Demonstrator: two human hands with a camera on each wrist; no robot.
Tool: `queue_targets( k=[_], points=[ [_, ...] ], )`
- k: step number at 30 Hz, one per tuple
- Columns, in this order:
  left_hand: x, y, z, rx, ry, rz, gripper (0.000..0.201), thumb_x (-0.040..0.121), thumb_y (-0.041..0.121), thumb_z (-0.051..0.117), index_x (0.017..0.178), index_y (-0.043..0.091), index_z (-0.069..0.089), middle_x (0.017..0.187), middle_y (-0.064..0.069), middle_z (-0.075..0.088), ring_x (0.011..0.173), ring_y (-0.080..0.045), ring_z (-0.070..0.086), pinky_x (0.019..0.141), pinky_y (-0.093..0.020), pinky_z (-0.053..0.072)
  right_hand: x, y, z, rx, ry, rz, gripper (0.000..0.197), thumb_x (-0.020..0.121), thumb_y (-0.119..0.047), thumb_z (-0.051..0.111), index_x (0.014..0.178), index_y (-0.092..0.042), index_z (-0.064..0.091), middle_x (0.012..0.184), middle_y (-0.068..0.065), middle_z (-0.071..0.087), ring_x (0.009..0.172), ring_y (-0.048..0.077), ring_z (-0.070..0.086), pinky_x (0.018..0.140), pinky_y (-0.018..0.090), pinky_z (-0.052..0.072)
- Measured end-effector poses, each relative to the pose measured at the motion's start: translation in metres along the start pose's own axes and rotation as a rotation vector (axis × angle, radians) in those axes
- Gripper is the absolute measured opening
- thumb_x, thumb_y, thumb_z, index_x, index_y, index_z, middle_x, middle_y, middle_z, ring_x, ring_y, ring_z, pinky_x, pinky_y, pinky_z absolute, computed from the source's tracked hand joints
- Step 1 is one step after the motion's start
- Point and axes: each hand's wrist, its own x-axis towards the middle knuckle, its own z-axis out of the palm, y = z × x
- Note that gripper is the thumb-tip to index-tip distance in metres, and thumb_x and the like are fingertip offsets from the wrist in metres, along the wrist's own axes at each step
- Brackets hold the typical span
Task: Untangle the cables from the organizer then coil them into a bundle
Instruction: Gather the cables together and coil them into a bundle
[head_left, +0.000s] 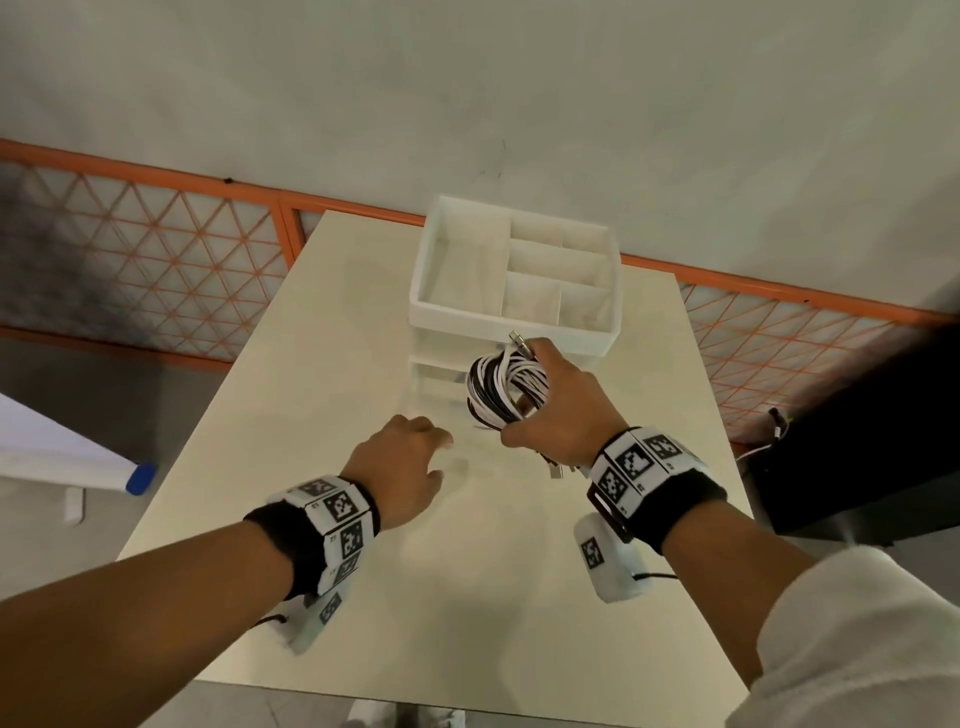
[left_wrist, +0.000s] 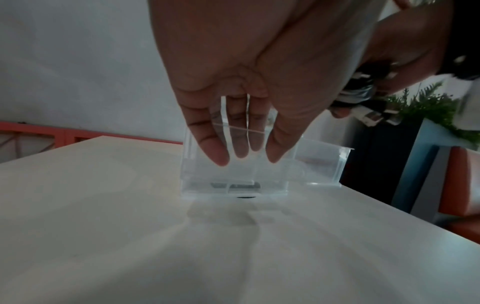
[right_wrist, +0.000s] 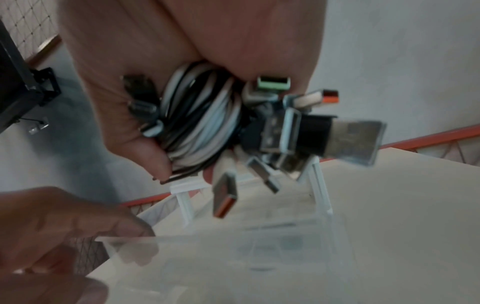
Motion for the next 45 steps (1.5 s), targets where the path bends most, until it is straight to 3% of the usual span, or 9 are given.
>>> queue_targets(
  k=[6,9,12,16,20,27,32,38,45],
  points=[
    [-0.015,-0.004,-0.004,-0.021,-0.033,0.006,0.041,0.095,0.033,0.051,0.136,0.027,0.052,0.135,0.007,0.056,0.129,-0.019,0.043,0.098,-0.039,0.046,0.022,-0.007,0.013,-0.279,-0.131,-0.05,0.101,0.053,-0.036,0.084,0.138,-0.046,0.032,0.111,0.004,0.067,0.094,0.029,0.067,0.082,0.044,0.061],
    [-0.012,-0.003,-0.011,-0.124,0.197,0.016,0.039,0.092,0.028,0.058,0.131,0.022,0.054,0.127,0.003,0.058,0.119,-0.022,0.05,0.091,-0.04,0.049,0.032,-0.006,0.021,-0.466,-0.252,-0.051,0.1,0.059,-0.034,0.088,0.143,-0.038,0.032,0.119,0.004,0.066,0.102,0.031,0.067,0.088,0.042,0.057],
    [-0.003,-0.004,-0.012,-0.21,0.315,0.168,0.063,0.09,0.015,0.06,0.148,0.021,0.037,0.149,0.002,0.042,0.132,-0.021,0.04,0.1,-0.04,0.048,0.041,-0.008,0.031,-0.539,-0.343,-0.06,0.1,0.062,-0.032,0.088,0.145,-0.032,0.033,0.124,0.002,0.065,0.104,0.029,0.066,0.077,0.035,0.053],
    [0.013,-0.005,-0.001,-0.163,0.111,0.234,0.069,0.099,0.016,0.049,0.158,0.019,0.014,0.167,0.004,0.005,0.153,-0.022,0.013,0.118,-0.041,0.031,0.048,-0.013,0.037,-0.528,-0.366,-0.096,0.092,0.065,-0.028,0.087,0.143,-0.026,0.038,0.11,-0.004,0.064,0.095,0.024,0.065,0.081,0.037,0.059],
    [0.018,0.006,-0.001,0.029,-0.074,0.14,0.059,0.105,0.032,0.033,0.159,0.02,0.012,0.167,0.004,-0.01,0.154,-0.025,0.005,0.12,-0.039,0.023,0.045,-0.005,0.035,-0.442,-0.349,-0.145,0.093,0.074,-0.029,0.085,0.152,-0.023,0.034,0.137,0.001,0.058,0.119,0.023,0.059,0.096,0.032,0.051],
    [0.026,0.018,-0.002,0.171,-0.211,0.086,0.06,0.104,0.04,0.026,0.157,0.015,0.015,0.167,-0.006,-0.005,0.153,-0.035,0.002,0.122,-0.045,0.02,0.016,0.015,0.022,-0.511,-0.209,-0.176,0.061,0.09,-0.037,0.069,0.145,-0.021,0.048,0.15,0.0,0.047,0.132,0.026,0.051,0.109,0.043,0.044],
    [0.04,0.008,0.0,0.166,-0.161,0.199,0.06,0.101,0.04,0.021,0.149,0.008,0.036,0.164,-0.012,0.02,0.153,-0.029,0.011,0.122,-0.042,0.018,0.004,0.037,0.041,-0.479,-0.228,-0.102,0.05,0.104,-0.032,0.048,0.151,-0.02,0.036,0.167,-0.008,0.021,0.129,0.034,0.054,0.108,0.043,0.044],
    [0.029,0.022,-0.008,0.237,-0.189,0.24,0.057,0.105,0.036,0.029,0.153,0.006,0.027,0.164,-0.009,0.02,0.152,-0.031,0.008,0.121,-0.042,0.021,-0.003,0.041,0.055,-0.614,-0.132,-0.156,0.053,0.104,-0.024,0.039,0.155,-0.013,0.028,0.17,0.005,0.007,0.155,0.026,0.017,0.121,0.047,0.026],
    [0.028,0.022,-0.009,0.237,-0.258,0.21,0.058,0.105,0.033,0.026,0.156,0.007,0.014,0.167,-0.009,0.004,0.153,-0.029,-0.004,0.123,-0.041,0.013,-0.032,0.053,0.082,-0.57,0.176,-0.394,0.041,0.097,-0.03,0.051,0.13,-0.01,0.063,0.149,0.015,0.052,0.142,0.036,0.045,0.114,0.049,0.043]
  ],
)
